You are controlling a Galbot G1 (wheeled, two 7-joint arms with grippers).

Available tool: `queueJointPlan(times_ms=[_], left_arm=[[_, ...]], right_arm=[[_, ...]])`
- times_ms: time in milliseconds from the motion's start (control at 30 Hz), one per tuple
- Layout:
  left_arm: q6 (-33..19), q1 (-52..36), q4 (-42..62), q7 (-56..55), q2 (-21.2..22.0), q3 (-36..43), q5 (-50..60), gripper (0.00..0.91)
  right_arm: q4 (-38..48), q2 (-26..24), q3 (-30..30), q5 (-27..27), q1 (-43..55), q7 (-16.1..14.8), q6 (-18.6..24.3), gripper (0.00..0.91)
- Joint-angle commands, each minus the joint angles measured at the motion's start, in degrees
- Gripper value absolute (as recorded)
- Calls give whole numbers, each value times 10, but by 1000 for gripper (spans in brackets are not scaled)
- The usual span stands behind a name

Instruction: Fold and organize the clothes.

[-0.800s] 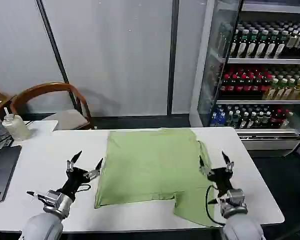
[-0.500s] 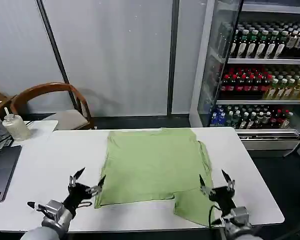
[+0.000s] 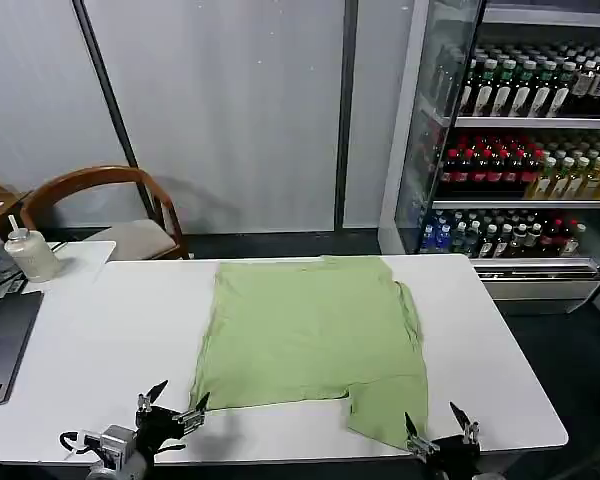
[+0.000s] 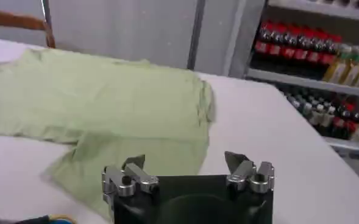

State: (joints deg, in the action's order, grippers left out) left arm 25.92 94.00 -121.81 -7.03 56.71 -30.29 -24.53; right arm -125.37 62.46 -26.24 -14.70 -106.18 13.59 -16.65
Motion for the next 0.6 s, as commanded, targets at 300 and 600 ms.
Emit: queueJointPlan(times_ms=[300, 600], left_arm=[[16, -9, 26, -18, 15, 8, -95, 907], [19, -15, 36, -20, 14, 12, -83, 20]], right_arm=[[22, 4, 4, -10, -20, -1, 10, 907], [16, 5, 5, -18, -14, -3, 11, 81]])
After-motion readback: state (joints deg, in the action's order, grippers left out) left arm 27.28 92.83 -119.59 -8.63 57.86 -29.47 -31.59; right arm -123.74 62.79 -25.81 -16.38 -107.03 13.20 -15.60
